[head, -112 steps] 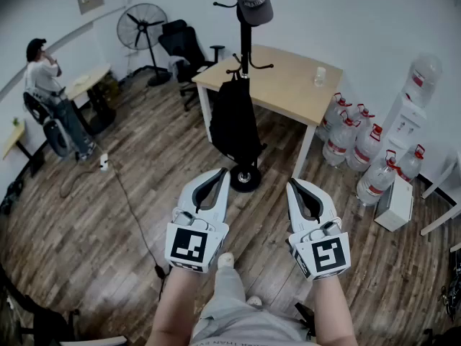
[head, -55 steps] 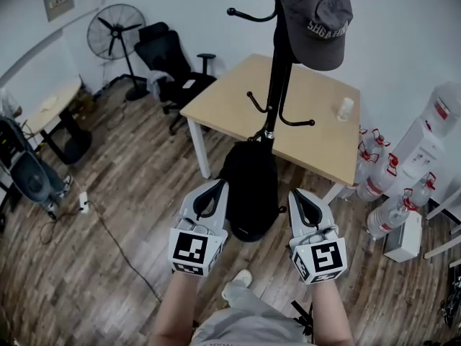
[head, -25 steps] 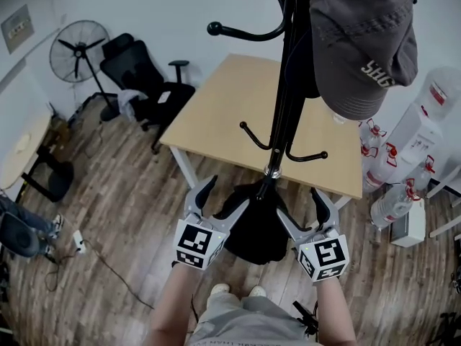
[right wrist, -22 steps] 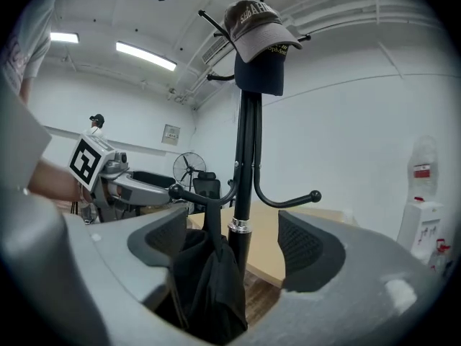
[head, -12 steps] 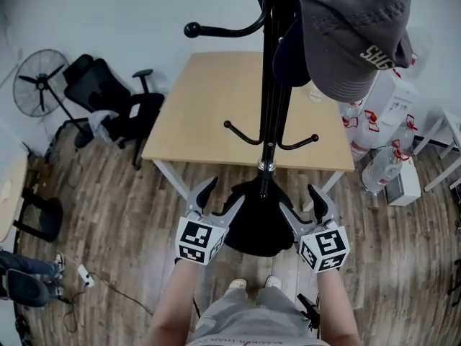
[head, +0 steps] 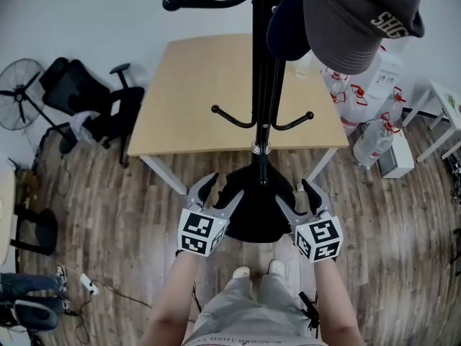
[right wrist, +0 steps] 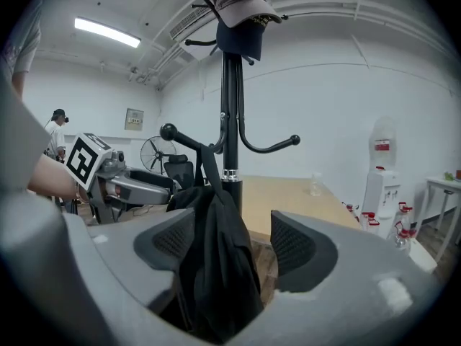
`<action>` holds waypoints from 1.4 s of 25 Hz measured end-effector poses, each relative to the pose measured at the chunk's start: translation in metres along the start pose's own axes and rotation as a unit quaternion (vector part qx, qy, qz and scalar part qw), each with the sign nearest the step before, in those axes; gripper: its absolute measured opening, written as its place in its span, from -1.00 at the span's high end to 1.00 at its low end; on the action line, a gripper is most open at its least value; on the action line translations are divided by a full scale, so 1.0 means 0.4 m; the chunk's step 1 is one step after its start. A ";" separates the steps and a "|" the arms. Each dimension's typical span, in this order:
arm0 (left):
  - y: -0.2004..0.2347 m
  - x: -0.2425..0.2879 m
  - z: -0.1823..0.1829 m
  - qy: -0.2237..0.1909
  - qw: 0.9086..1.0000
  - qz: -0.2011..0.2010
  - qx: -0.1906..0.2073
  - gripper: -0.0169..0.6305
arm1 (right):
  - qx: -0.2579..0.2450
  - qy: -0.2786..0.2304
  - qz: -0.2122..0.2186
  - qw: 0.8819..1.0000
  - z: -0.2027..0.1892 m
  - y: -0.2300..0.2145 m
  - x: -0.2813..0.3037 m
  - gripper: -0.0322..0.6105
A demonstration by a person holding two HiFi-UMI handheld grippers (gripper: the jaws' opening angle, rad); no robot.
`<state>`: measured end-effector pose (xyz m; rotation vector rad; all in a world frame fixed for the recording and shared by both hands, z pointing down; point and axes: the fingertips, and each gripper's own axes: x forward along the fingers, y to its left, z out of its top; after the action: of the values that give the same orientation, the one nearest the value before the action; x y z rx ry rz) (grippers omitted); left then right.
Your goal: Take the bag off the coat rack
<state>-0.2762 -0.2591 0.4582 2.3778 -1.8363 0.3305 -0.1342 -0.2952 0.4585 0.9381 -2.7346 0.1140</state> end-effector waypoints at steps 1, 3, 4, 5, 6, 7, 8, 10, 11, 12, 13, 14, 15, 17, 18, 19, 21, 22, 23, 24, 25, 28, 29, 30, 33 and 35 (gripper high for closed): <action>0.001 0.004 -0.009 0.002 1.000 -0.002 -0.001 -0.03 | 0.004 0.003 -0.003 1.000 -0.010 0.000 0.002 -0.10; 0.003 0.012 -0.023 0.005 1.000 -0.005 -0.001 -0.01 | 0.010 0.005 -0.009 1.000 -0.025 -0.002 0.005 -0.09; 0.005 0.016 -0.031 0.007 1.000 -0.006 -0.001 0.01 | 0.011 0.005 -0.010 1.000 -0.032 -0.003 0.006 -0.08; 0.005 0.020 -0.039 0.008 1.000 -0.007 0.000 0.01 | 0.012 0.006 -0.011 1.000 -0.039 -0.004 0.008 -0.07; 0.006 0.023 -0.047 0.009 1.000 -0.008 0.001 0.03 | 0.013 0.008 -0.010 1.000 -0.048 -0.004 0.010 -0.07; 0.007 0.026 -0.055 0.010 1.000 -0.009 0.002 0.04 | 0.013 0.010 -0.010 1.000 -0.057 -0.005 0.014 -0.07; 0.009 0.030 -0.063 0.011 1.000 -0.009 0.001 0.05 | 0.014 0.011 -0.009 1.000 -0.066 -0.007 0.018 -0.06; 0.016 0.038 -0.076 0.008 1.000 -0.010 -0.006 0.11 | 0.019 0.013 -0.010 1.000 -0.086 -0.013 0.028 -0.03; 0.019 0.042 -0.082 0.007 1.000 -0.012 -0.012 0.15 | 0.023 0.014 -0.010 1.000 -0.096 -0.016 0.032 -0.02; 0.020 0.045 -0.087 0.005 1.000 -0.015 -0.018 0.16 | 0.026 0.014 -0.009 1.000 -0.105 -0.018 0.035 -0.01; 0.020 0.048 -0.093 0.005 1.000 -0.020 -0.022 0.16 | 0.030 0.014 -0.009 0.999 -0.114 -0.018 0.037 -0.01; 0.019 0.050 -0.099 0.005 0.999 -0.024 -0.024 0.16 | 0.032 0.014 -0.007 0.999 -0.121 -0.018 0.040 -0.01; 0.019 0.052 -0.105 0.005 0.999 -0.027 -0.026 0.16 | 0.034 0.014 -0.005 0.999 -0.128 -0.017 0.043 -0.01; 0.021 0.060 -0.120 0.008 0.999 -0.034 -0.029 0.14 | 0.032 0.019 -0.002 0.999 -0.145 -0.016 0.055 -0.01; 0.022 0.065 -0.131 0.013 0.999 -0.037 -0.029 0.13 | 0.028 0.024 -0.001 0.999 -0.154 -0.016 0.061 -0.01; 0.023 0.069 -0.141 0.018 0.999 -0.039 -0.028 0.14 | 0.024 0.029 0.001 0.999 -0.163 -0.015 0.069 -0.01; 0.025 0.075 -0.158 0.020 0.998 -0.043 -0.031 0.14 | 0.020 0.035 0.004 0.999 -0.177 -0.012 0.081 -0.01; 0.025 0.078 -0.161 0.016 0.998 -0.046 -0.035 0.13 | 0.022 0.034 0.004 0.999 -0.183 -0.014 0.084 -0.01; 0.023 0.081 -0.163 0.011 0.998 -0.050 -0.039 0.13 | 0.027 0.031 0.004 0.999 -0.186 -0.017 0.087 -0.01; 0.021 0.084 -0.163 0.005 0.998 -0.054 -0.042 0.14 | 0.032 0.028 0.005 0.999 -0.189 -0.020 0.089 -0.01; 0.019 0.088 -0.163 -0.001 0.997 -0.058 -0.045 0.16 | 0.037 0.025 0.006 0.999 -0.190 -0.023 0.092 0.00; 0.015 0.097 -0.165 -0.013 0.996 -0.068 -0.056 0.23 | 0.042 0.020 0.013 0.999 -0.194 -0.023 0.099 0.11; 0.011 0.099 -0.165 -0.014 0.996 -0.072 -0.059 0.29 | 0.041 0.022 0.016 0.999 -0.196 -0.021 0.100 0.17; 0.007 0.100 -0.164 -0.015 0.996 -0.074 -0.057 0.36 | 0.039 0.025 0.019 0.999 -0.196 -0.019 0.101 0.24; -0.003 0.101 -0.161 -0.009 0.997 -0.071 -0.025 0.60 | 0.028 0.034 0.017 0.999 -0.198 -0.016 0.100 0.55; -0.002 0.098 -0.158 -0.007 0.998 -0.068 -0.014 0.70 | 0.028 0.031 0.013 0.999 -0.197 -0.017 0.096 0.67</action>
<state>-0.2721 -0.2815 0.5292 2.4760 -1.6628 0.2735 -0.1432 -0.3113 0.5444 0.8994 -2.7000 0.2216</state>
